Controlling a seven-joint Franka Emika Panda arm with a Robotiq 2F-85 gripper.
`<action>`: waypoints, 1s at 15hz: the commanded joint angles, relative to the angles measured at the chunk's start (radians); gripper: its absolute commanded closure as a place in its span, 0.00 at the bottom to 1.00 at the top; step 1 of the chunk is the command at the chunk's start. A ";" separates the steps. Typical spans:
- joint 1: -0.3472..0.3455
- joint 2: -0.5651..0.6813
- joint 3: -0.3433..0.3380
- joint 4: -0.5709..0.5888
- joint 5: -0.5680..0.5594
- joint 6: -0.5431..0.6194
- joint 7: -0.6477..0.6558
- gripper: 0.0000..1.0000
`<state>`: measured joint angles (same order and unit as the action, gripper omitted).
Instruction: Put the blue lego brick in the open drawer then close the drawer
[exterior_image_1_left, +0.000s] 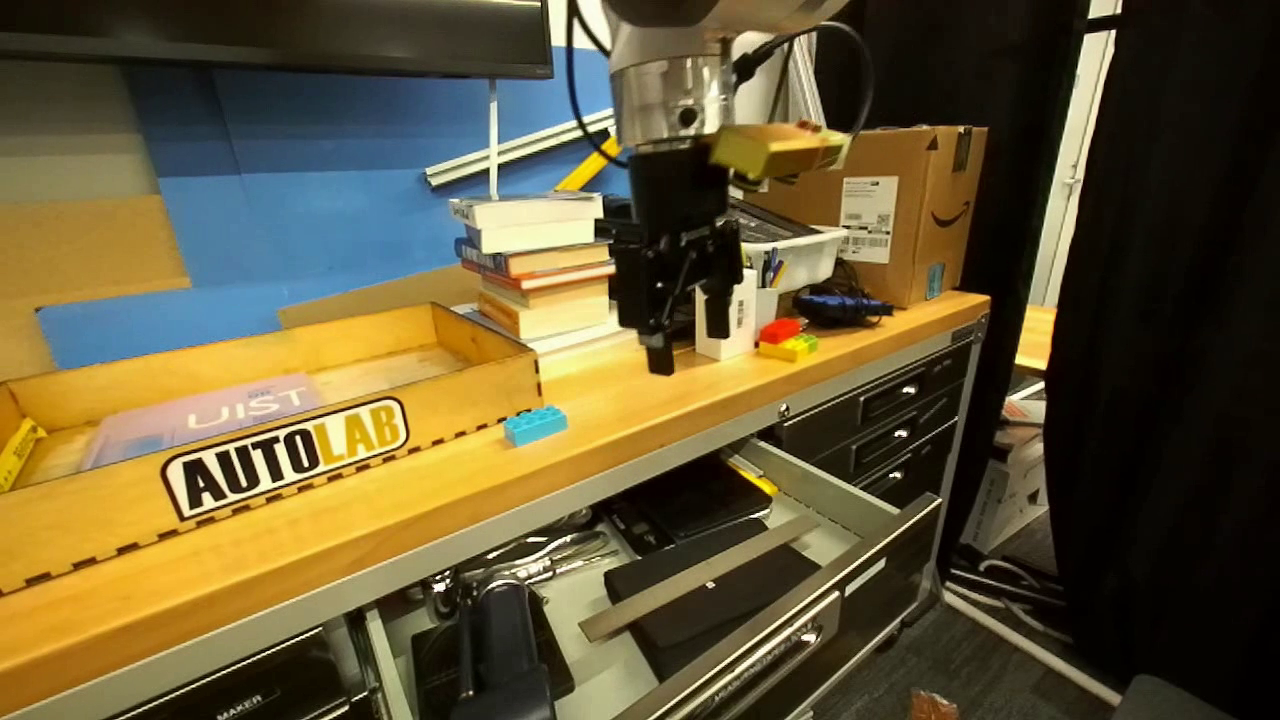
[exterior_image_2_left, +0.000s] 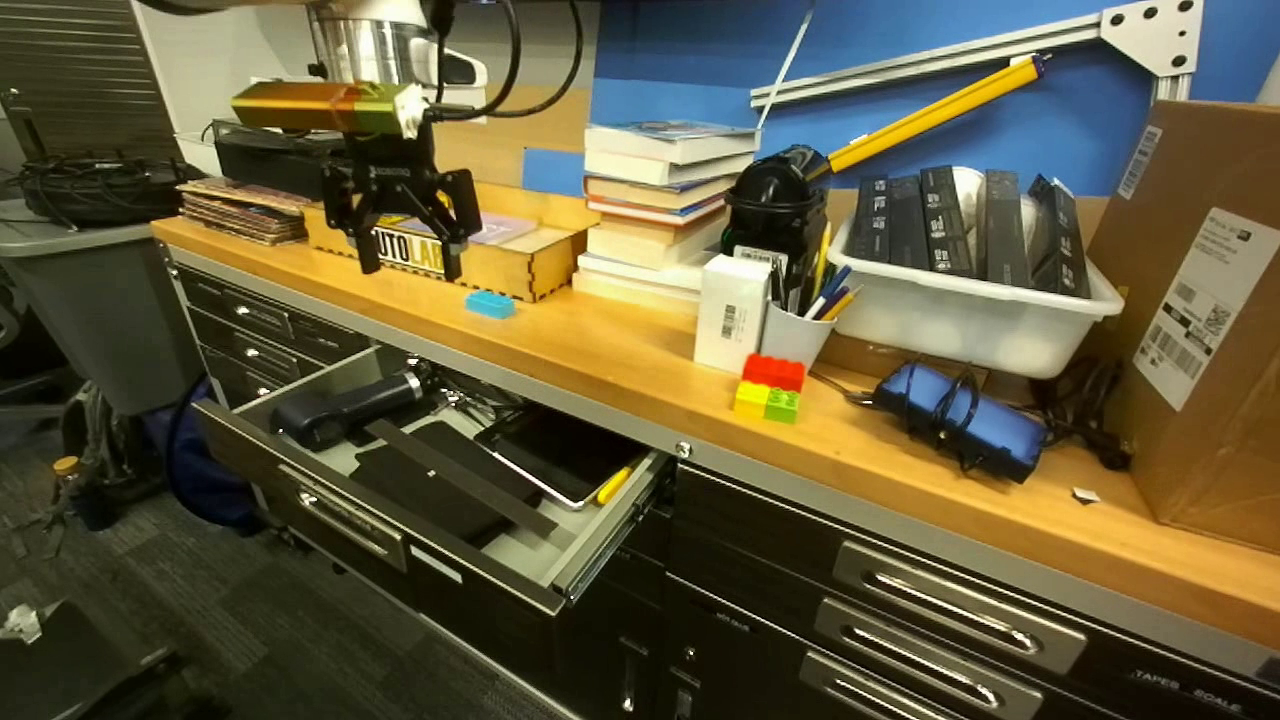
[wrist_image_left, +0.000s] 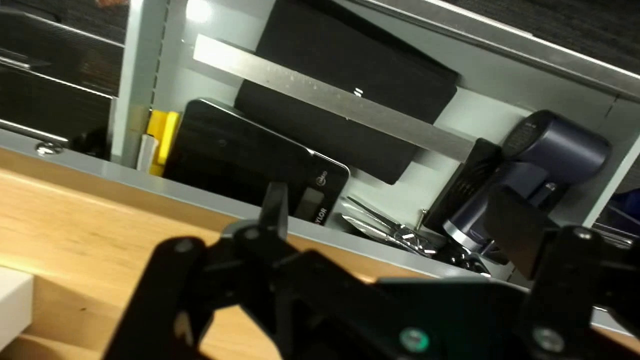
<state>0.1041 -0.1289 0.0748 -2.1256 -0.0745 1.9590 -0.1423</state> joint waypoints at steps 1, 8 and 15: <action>0.015 0.170 0.040 0.144 -0.008 0.044 0.127 0.00; 0.064 0.414 0.049 0.314 -0.020 0.176 0.372 0.00; 0.101 0.579 0.027 0.505 -0.047 0.187 0.380 0.00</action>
<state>0.1820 0.3793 0.1232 -1.7313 -0.0998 2.1511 0.2243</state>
